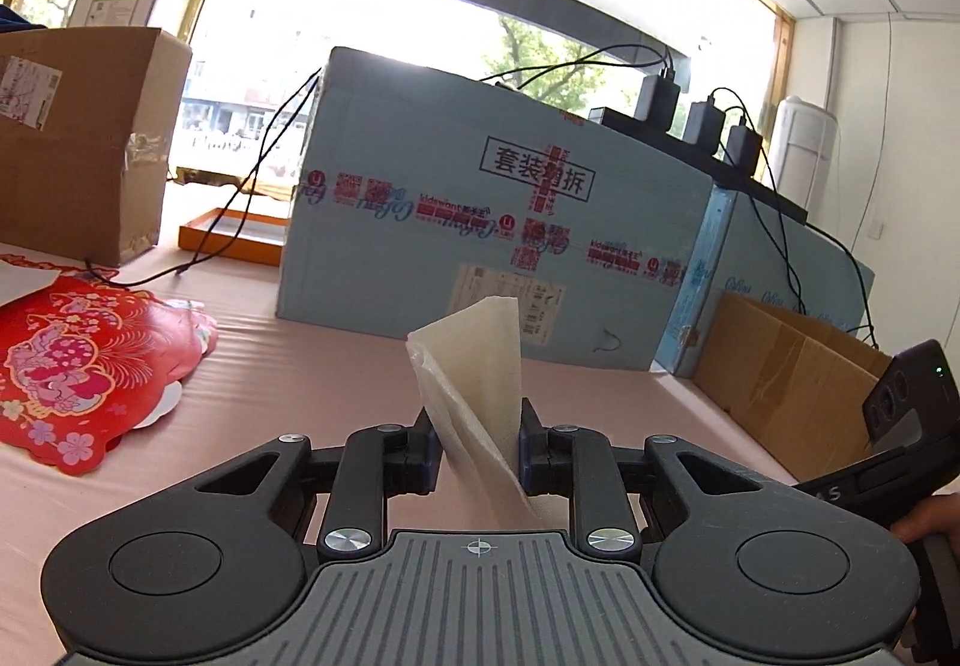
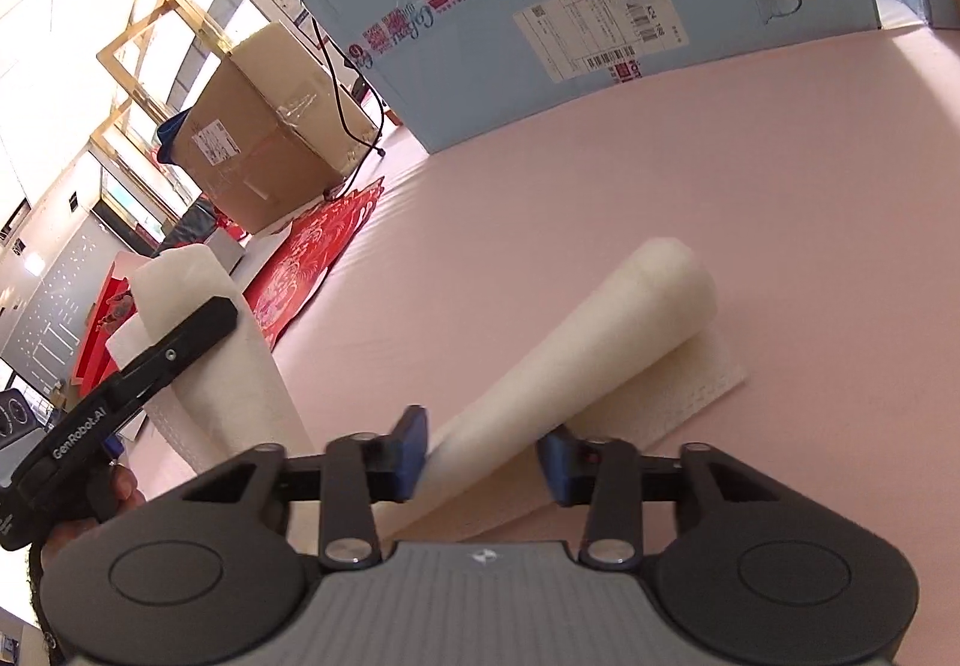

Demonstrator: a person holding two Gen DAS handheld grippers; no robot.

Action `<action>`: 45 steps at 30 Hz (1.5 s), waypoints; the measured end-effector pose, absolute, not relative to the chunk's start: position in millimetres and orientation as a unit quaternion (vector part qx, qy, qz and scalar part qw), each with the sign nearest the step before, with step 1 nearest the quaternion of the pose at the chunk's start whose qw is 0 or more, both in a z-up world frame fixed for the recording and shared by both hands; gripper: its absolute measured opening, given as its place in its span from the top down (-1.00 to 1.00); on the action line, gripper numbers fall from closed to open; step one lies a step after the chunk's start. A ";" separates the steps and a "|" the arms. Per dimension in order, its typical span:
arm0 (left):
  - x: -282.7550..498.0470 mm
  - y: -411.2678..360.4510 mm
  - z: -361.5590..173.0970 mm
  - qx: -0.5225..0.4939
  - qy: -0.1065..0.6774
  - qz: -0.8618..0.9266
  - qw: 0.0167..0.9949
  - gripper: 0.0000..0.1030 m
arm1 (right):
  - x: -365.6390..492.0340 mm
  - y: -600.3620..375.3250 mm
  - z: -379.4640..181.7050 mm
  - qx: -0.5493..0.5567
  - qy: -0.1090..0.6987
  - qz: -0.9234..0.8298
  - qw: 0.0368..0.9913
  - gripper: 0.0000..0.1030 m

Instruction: Fold shopping bag

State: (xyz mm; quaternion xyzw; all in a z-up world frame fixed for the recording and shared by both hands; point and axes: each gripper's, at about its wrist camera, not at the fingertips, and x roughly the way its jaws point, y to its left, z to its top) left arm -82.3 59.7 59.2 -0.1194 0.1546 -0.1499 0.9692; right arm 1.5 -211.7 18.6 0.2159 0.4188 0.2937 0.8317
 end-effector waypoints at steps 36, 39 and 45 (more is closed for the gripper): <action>-97.6 -11.3 63.4 0.058 0.157 -0.132 0.977 -0.42 | 44.2 -284.0 29.3 0.217 0.357 0.119 0.900 0.71; -91.9 -38.9 66.5 0.104 0.152 -0.174 0.967 -0.45 | 49.5 -282.3 28.4 0.229 0.359 0.118 0.897 0.71; -64.3 -95.7 37.3 0.215 0.213 -0.224 0.927 -0.45 | 51.6 -283.9 23.8 0.281 0.349 0.132 0.885 0.68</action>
